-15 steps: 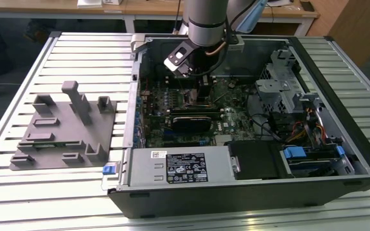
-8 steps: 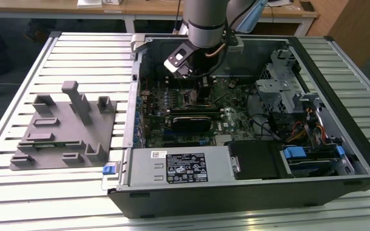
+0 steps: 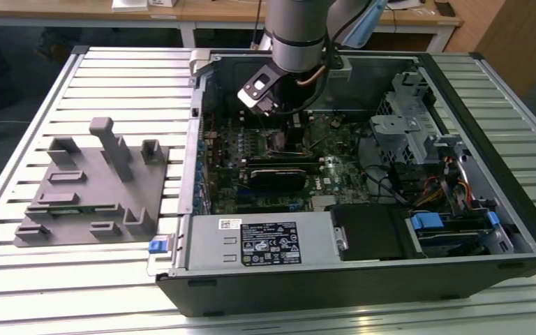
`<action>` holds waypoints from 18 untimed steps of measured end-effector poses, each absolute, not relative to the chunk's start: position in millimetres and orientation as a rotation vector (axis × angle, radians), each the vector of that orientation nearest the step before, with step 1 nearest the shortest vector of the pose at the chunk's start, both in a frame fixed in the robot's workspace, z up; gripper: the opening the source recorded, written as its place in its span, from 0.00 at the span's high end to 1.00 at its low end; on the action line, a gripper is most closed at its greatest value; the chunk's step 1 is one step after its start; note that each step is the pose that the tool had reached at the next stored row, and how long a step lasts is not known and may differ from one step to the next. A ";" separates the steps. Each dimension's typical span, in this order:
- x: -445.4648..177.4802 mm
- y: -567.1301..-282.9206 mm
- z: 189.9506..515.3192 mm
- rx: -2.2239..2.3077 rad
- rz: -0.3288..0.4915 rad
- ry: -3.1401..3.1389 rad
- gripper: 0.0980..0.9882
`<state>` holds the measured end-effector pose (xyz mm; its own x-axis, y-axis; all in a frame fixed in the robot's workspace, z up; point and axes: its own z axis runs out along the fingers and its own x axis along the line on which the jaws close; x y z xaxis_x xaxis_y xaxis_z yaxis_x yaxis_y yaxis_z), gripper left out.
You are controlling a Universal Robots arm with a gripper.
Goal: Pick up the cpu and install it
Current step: 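Place the cpu into insertion slot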
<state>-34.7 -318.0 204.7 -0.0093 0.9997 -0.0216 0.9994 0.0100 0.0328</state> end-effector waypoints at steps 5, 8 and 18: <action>-34.7 -317.4 200.6 2.184 0.013 2.205 0.52; -34.7 -317.2 199.1 2.180 0.013 2.209 0.52; -35.0 -316.4 196.3 2.179 0.013 2.210 0.52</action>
